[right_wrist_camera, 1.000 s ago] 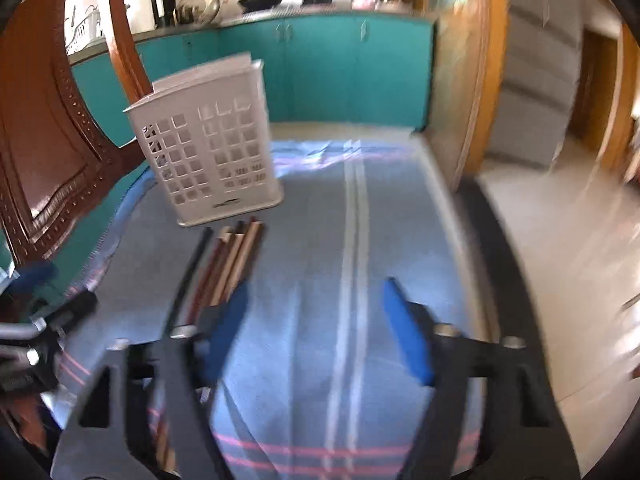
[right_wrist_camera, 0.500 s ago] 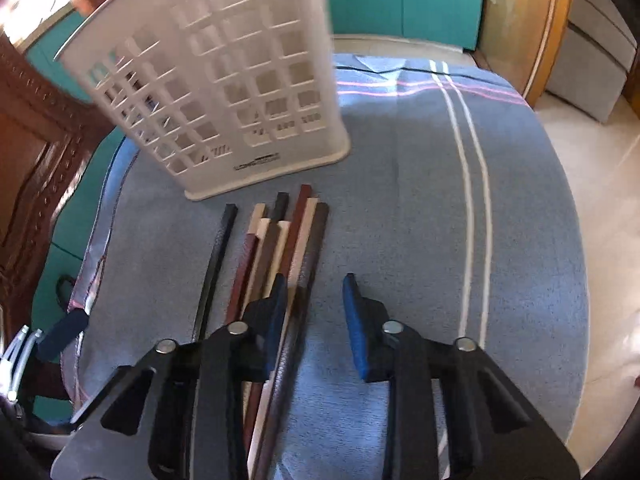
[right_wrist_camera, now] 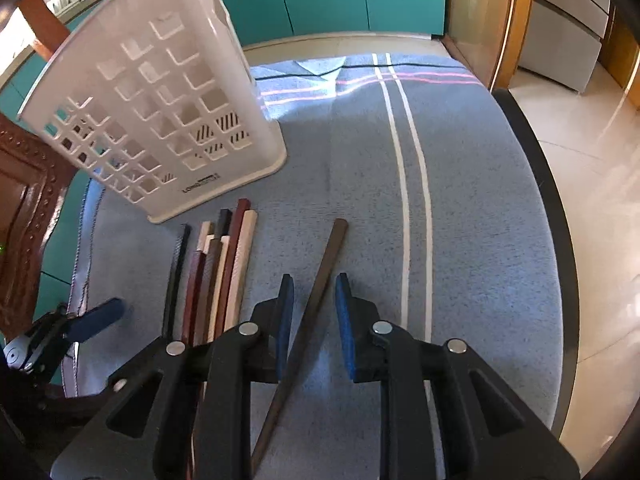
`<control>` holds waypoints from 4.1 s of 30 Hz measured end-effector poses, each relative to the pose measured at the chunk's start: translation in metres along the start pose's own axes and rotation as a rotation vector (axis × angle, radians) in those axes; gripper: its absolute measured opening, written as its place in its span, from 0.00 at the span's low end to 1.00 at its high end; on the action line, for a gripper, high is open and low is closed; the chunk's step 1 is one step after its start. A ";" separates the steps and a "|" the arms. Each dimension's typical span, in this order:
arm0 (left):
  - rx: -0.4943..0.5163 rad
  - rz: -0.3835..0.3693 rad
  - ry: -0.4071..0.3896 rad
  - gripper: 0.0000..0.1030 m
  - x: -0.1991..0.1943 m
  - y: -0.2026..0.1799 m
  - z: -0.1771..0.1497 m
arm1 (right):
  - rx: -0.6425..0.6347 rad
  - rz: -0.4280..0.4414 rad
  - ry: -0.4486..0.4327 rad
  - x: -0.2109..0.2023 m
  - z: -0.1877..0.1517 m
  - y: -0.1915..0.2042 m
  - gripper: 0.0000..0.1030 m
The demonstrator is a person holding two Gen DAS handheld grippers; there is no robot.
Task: Organize utensils
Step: 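Grasp a black chopstick with the left tool while the right tool grasps a dark brown chopstick, then lift both held chopsticks upright and carry them over the white basket, then open both tools to drop the chopsticks into the basket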
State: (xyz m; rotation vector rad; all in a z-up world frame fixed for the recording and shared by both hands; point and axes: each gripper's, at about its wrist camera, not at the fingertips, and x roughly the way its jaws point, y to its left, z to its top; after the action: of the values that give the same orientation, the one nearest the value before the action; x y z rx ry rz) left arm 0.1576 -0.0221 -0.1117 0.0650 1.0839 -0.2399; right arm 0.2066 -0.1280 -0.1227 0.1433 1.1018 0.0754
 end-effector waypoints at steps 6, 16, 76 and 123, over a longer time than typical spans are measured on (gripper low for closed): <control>0.050 0.008 -0.023 0.18 0.000 -0.005 0.006 | -0.155 -0.068 -0.026 0.006 -0.003 0.022 0.20; -0.012 0.016 -0.004 0.11 -0.004 0.026 -0.006 | -0.237 -0.092 -0.017 -0.011 -0.019 0.027 0.10; -0.267 -0.116 -0.958 0.07 -0.289 0.064 0.026 | -0.067 0.320 -0.724 -0.274 0.017 0.004 0.07; -0.252 0.141 -0.699 0.42 -0.150 0.058 -0.024 | 0.025 0.103 -0.151 -0.036 -0.032 0.015 0.49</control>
State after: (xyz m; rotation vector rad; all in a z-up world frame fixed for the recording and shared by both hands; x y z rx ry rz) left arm 0.0831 0.0625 0.0049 -0.1603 0.4030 0.0108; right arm 0.1615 -0.1159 -0.1031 0.2246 0.9441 0.1412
